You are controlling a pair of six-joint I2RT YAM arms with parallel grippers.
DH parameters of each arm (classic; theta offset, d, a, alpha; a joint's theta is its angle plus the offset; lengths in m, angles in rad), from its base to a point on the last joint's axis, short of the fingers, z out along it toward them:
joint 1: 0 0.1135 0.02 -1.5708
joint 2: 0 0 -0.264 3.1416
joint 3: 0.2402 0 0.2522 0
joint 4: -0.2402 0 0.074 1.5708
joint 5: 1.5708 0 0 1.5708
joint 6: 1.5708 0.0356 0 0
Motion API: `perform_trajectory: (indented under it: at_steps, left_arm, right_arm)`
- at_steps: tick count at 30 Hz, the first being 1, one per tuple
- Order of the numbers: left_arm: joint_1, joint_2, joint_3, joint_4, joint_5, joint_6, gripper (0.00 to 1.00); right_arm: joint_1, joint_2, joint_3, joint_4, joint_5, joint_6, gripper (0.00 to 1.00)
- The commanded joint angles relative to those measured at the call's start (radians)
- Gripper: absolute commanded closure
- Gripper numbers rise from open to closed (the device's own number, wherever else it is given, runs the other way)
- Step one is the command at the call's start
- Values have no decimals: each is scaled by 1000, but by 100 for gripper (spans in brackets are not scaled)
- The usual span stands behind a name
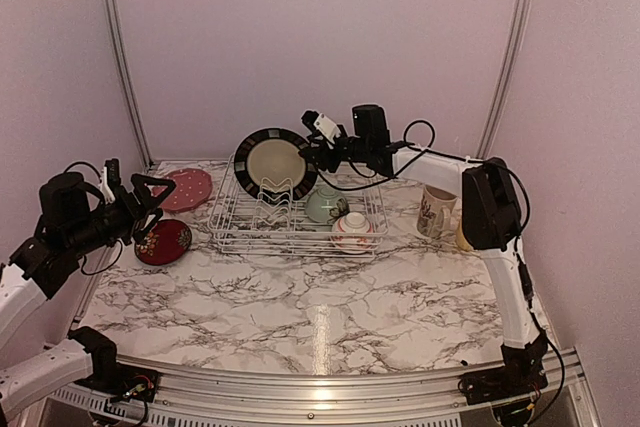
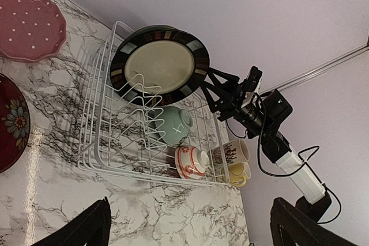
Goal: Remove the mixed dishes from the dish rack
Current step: Grab the plate from the dish rack.
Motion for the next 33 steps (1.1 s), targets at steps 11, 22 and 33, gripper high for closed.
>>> perform_trajectory:
  at_steps: [11, 22, 33]
  left_arm:
    - [-10, -24, 33, -59, -41, -9, 1]
    - [-14, -26, 50, -68, -38, -11, 1]
    - [-25, -11, 59, -59, -43, -12, 1]
  right_arm:
    - [12, 128, 179, -39, -68, 32, 65]
    - [16, 226, 297, -46, -69, 33, 70]
    - [16, 228, 343, -47, -94, 41, 96]
